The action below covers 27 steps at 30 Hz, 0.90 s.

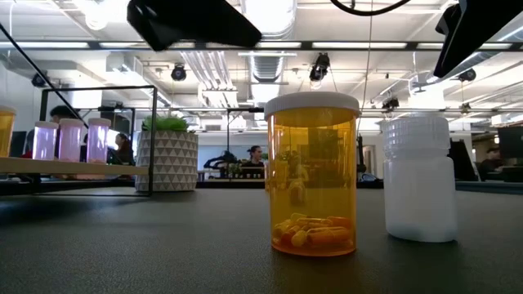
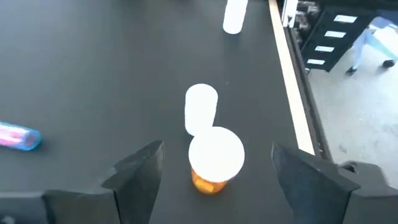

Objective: Pick and place medicine bottles onto shelf by color
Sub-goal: Put the bottom orange pill bottle on the shelf aligned with the other orange pill bottle

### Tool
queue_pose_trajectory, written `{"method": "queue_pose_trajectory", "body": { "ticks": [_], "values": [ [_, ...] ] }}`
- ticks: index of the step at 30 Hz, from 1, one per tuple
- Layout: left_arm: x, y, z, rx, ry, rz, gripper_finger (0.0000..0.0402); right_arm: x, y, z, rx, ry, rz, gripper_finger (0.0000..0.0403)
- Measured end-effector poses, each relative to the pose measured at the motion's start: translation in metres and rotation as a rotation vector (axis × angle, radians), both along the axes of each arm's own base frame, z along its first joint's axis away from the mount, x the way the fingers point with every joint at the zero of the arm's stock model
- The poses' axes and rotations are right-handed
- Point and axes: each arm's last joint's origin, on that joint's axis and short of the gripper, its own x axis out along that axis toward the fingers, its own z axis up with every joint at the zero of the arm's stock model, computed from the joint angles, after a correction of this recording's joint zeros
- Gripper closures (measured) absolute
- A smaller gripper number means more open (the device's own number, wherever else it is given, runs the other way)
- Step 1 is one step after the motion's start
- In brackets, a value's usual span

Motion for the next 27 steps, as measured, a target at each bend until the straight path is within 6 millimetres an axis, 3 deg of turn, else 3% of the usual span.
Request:
{"method": "queue_pose_trajectory", "body": {
  "ticks": [10, 27],
  "values": [
    [0.035, -0.010, -0.036, 0.013, 0.027, 0.025, 0.0120, 0.000, 0.000, 0.000, 0.000, 0.000, 0.000, 0.0209],
    [0.044, -0.006, -0.055, -0.019, 0.059, 0.002, 0.0120, 0.000, 0.000, 0.000, 0.008, 0.000, 0.002, 0.0209]
  ]
}}
